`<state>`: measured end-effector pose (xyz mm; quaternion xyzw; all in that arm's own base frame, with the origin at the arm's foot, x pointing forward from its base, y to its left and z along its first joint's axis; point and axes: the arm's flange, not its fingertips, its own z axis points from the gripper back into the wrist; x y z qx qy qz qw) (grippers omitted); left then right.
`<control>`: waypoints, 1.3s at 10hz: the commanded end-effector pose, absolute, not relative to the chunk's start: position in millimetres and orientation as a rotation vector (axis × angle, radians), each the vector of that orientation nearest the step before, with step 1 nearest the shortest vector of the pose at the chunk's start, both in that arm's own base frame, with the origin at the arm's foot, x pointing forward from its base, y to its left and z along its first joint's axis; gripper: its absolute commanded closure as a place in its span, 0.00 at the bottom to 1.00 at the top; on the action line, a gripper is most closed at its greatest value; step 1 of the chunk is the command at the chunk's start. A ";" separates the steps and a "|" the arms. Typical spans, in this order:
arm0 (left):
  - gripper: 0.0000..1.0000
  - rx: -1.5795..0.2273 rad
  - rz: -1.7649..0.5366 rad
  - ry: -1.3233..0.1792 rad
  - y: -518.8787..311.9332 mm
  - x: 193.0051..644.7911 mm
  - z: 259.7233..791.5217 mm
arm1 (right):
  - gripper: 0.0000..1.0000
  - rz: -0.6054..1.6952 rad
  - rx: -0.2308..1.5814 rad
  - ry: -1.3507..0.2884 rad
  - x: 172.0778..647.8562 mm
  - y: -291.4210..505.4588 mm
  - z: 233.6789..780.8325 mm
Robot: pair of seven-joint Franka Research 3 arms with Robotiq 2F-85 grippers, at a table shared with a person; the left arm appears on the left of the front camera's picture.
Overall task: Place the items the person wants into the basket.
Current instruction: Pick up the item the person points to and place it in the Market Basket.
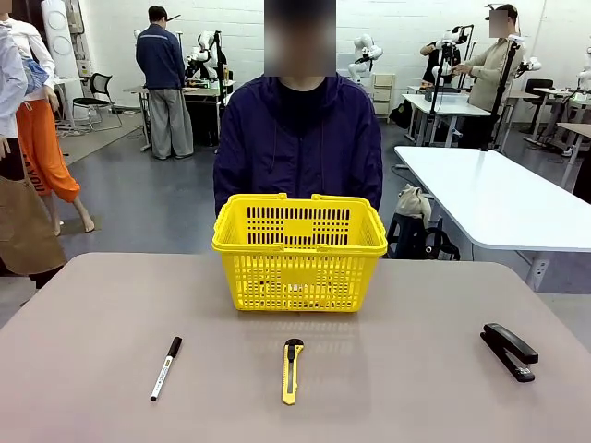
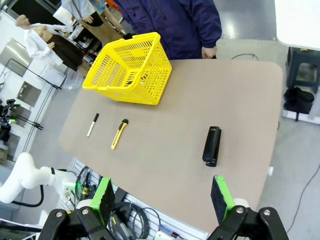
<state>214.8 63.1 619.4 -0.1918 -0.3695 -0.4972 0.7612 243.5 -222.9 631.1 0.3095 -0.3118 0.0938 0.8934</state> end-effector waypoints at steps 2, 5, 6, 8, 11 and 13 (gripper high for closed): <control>0.00 -0.442 -1.095 -0.714 97.5 212.3 640.3 | 0.00 0.207 0.667 -0.664 244.0 -221.0 630.8; 0.00 -0.376 -1.047 -0.718 95.0 211.6 649.0 | 0.00 0.207 0.667 -0.664 244.0 -221.0 630.8; 0.00 -0.358 -1.037 -0.711 94.5 220.3 650.0 | 0.00 0.207 0.667 -0.664 244.0 -221.0 630.8; 0.00 -0.370 -1.029 -0.728 90.8 225.2 643.8 | 0.00 0.207 0.667 -0.664 244.0 -221.0 630.8; 0.00 -0.383 -1.019 -0.711 90.5 224.9 647.7 | 0.00 0.207 0.667 -0.664 244.0 -221.0 630.8; 0.00 -0.383 -1.019 -0.711 90.5 224.9 647.7 | 0.00 0.207 0.667 -0.664 244.0 -221.0 630.8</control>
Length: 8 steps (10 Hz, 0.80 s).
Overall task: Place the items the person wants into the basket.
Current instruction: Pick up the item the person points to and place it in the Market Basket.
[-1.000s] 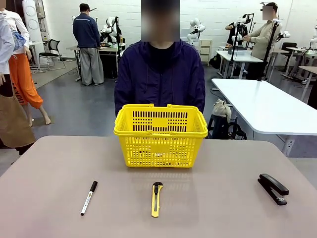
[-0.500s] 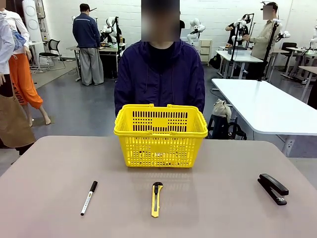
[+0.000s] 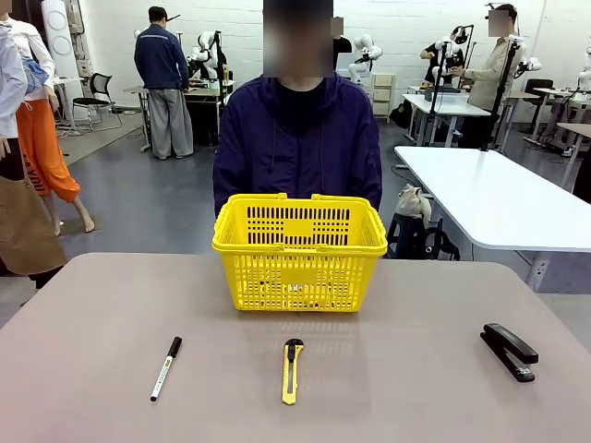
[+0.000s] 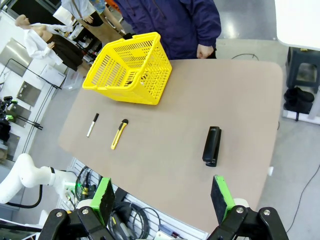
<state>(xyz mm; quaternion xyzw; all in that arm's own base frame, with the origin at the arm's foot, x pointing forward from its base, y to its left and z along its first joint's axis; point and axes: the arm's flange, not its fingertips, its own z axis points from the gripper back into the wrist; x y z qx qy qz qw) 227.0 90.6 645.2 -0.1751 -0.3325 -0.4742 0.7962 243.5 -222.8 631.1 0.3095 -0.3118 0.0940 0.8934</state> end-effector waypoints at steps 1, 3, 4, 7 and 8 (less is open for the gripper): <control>0.00 -0.383 -1.019 -0.711 90.5 224.9 647.7 | 0.00 0.207 0.667 -0.664 244.0 -221.0 630.8; 0.00 -0.383 -1.019 -0.711 90.5 224.9 647.7 | 0.00 0.207 0.667 -0.664 244.0 -221.0 630.8; 0.00 -0.383 -1.019 -0.711 90.5 224.9 647.7 | 0.00 0.207 0.667 -0.664 244.0 -221.0 630.8; 0.00 -0.383 -1.019 -0.711 90.5 224.9 647.7 | 0.00 0.207 0.667 -0.664 244.0 -221.0 630.8; 0.00 -0.383 -1.019 -0.711 90.5 224.9 647.7 | 0.00 0.207 0.667 -0.664 244.0 -221.0 630.8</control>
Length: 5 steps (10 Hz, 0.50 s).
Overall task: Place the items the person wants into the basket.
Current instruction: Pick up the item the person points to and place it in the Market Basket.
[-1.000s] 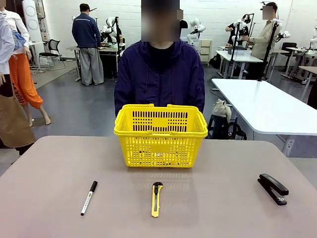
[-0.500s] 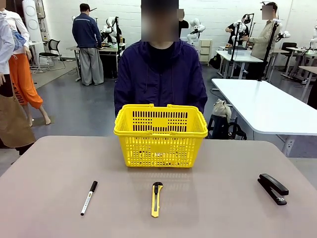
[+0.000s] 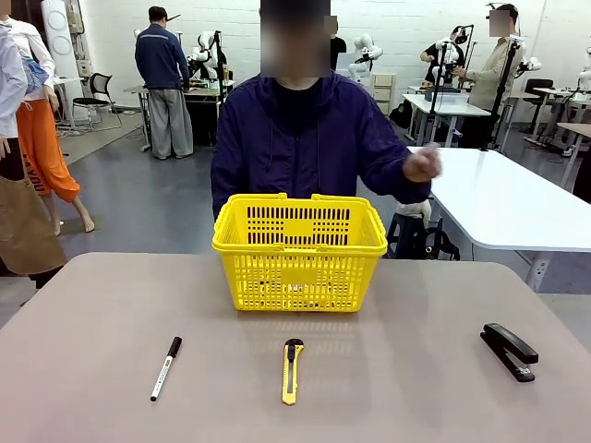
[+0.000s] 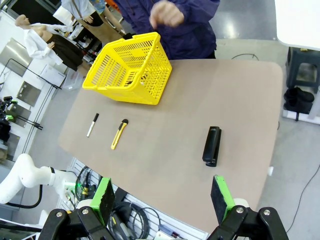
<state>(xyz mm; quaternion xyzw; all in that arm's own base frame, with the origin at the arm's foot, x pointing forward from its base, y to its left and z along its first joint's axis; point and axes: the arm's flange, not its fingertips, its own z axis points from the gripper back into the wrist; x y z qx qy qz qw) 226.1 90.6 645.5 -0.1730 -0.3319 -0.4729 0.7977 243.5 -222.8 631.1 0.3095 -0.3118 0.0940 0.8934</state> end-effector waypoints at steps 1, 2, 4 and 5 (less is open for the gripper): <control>0.00 -0.383 -1.019 -0.711 90.5 224.9 647.7 | 0.00 0.207 0.667 -0.664 244.0 -221.0 630.8; 0.00 -0.383 -1.019 -0.711 90.5 224.9 647.7 | 0.00 0.207 0.667 -0.664 244.0 -221.0 630.8; 0.00 -0.383 -1.019 -0.711 90.5 224.9 647.7 | 0.00 0.207 0.667 -0.664 244.0 -221.0 630.8; 0.00 -0.383 -1.019 -0.711 90.5 224.9 647.7 | 0.00 0.207 0.667 -0.664 244.0 -221.0 630.8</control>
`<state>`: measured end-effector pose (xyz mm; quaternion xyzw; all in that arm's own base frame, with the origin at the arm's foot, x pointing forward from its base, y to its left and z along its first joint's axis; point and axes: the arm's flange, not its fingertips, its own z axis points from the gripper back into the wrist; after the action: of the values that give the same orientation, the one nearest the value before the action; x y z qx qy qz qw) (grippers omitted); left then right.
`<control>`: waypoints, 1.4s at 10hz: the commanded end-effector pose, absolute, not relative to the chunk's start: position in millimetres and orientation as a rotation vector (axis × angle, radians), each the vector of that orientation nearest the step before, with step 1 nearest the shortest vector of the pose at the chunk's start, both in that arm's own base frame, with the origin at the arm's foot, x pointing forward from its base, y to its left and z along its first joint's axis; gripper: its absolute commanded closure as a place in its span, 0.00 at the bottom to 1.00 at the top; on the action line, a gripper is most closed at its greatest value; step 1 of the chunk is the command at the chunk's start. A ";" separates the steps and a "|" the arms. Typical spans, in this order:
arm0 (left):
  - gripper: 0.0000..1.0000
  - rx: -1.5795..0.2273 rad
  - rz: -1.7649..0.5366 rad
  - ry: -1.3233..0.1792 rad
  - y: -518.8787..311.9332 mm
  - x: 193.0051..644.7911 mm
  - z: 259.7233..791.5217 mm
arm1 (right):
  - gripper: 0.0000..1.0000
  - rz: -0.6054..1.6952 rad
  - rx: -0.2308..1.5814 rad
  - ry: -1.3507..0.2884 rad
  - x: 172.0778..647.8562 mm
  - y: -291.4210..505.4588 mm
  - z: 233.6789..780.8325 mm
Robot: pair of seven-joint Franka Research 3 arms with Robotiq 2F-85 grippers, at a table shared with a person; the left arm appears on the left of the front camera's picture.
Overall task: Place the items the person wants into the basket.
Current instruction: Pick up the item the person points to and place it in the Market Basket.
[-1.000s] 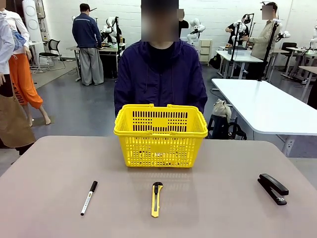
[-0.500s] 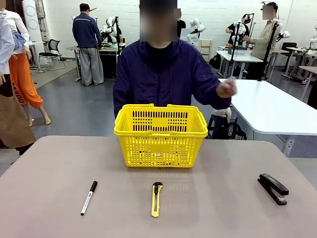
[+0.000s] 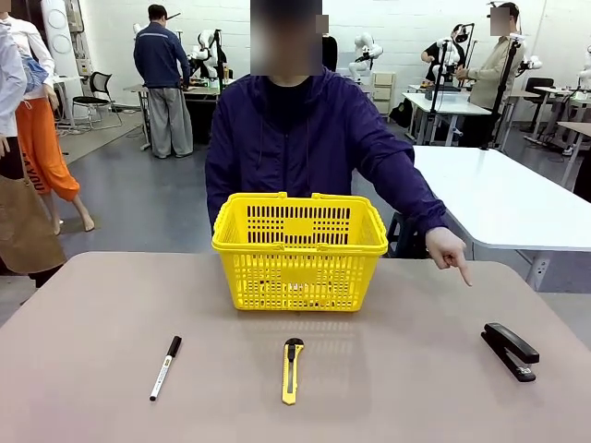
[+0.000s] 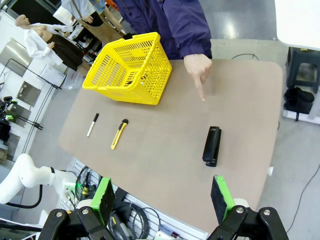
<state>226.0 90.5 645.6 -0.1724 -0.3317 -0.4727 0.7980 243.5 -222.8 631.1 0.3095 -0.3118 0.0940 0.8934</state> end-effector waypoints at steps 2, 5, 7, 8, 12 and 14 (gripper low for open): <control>0.00 -0.383 -1.019 -0.711 90.5 224.9 647.7 | 0.00 0.207 0.667 -0.664 244.0 -221.0 630.8; 0.00 -0.383 -1.019 -0.711 90.5 224.9 647.7 | 0.00 0.207 0.667 -0.664 244.0 -221.0 630.8; 0.00 -0.383 -1.019 -0.711 90.5 224.9 647.7 | 0.00 0.195 0.642 -0.647 243.5 -222.8 631.1; 0.00 -0.383 -1.019 -0.711 90.5 224.9 647.7 | 0.00 0.163 0.571 -0.569 269.3 -198.4 625.5; 0.00 -0.383 -1.019 -0.711 90.5 224.9 647.7 | 0.00 -0.004 0.385 -0.243 352.7 -103.5 591.9; 0.00 -0.383 -1.019 -0.711 90.5 224.9 647.7 | 0.00 -0.100 0.337 -0.164 368.1 -76.5 563.1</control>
<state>225.5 89.7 646.0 -0.1711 -0.3304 -0.4730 0.7986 370.8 -73.9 565.9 0.1767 -0.0980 -0.0193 0.9792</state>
